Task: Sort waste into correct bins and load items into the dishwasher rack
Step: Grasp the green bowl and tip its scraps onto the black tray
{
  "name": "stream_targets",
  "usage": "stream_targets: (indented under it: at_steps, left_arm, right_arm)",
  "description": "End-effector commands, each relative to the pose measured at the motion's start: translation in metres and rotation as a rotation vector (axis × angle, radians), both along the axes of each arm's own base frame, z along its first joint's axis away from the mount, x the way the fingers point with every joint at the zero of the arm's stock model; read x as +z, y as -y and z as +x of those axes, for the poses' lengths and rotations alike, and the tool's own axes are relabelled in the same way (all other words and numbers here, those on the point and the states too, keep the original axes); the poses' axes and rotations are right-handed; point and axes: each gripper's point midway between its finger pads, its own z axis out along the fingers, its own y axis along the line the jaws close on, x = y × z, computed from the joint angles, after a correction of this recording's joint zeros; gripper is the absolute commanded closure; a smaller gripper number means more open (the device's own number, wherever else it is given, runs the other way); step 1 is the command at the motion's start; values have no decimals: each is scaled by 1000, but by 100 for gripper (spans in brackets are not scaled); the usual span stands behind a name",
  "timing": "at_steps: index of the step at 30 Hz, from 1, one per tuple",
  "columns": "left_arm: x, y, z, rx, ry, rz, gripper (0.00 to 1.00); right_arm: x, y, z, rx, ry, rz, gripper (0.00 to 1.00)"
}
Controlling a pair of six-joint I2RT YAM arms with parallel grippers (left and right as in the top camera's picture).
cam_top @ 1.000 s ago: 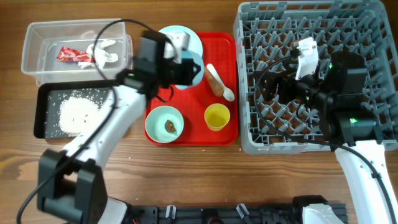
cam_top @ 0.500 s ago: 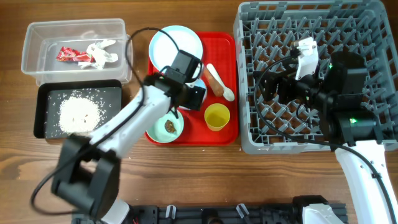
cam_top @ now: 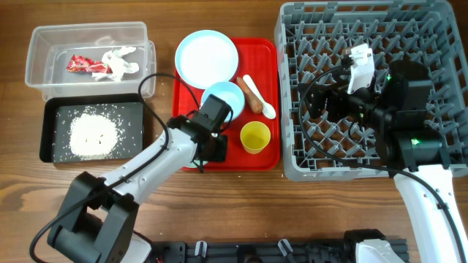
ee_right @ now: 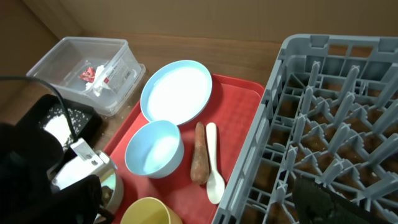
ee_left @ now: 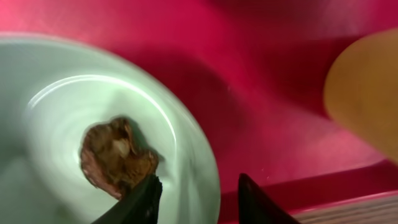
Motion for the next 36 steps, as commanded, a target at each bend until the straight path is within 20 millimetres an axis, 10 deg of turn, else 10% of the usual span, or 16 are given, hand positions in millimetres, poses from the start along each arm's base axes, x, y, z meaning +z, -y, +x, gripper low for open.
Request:
stream_targets:
  at_steps: [1, 6, 10, 13, 16, 22, 26, 36]
  left_arm:
    - [-13, -2, -6, 7, 1, 7, 83]
    - [-5, 3, 3, 10, 35, -15, 96]
    - [53, -2, 24, 56, 87, -47, 96]
    - [118, -37, 46, 179, 183, -93, 96]
    - [141, -85, 52, 312, 235, -106, 96]
    - [133, -210, 62, 601, 225, -217, 96]
    - [126, -258, 80, 732, 301, -465, 96]
    - [160, -272, 96, 404, 501, -1348, 96]
  right_arm:
    - [4, 0, 3, -14, -6, 17, 0]
    - [4, 0, 3, -14, -6, 18, 0]
    - [4, 0, 3, -15, -6, 18, 0]
    - [4, 0, 3, -15, -6, 17, 0]
    - [4, 0, 3, -15, -6, 17, 0]
    - [4, 0, 3, -14, -6, 17, 0]
    - [4, 0, 3, -14, -5, 17, 0]
    - [4, 0, 2, -20, -15, 32, 0]
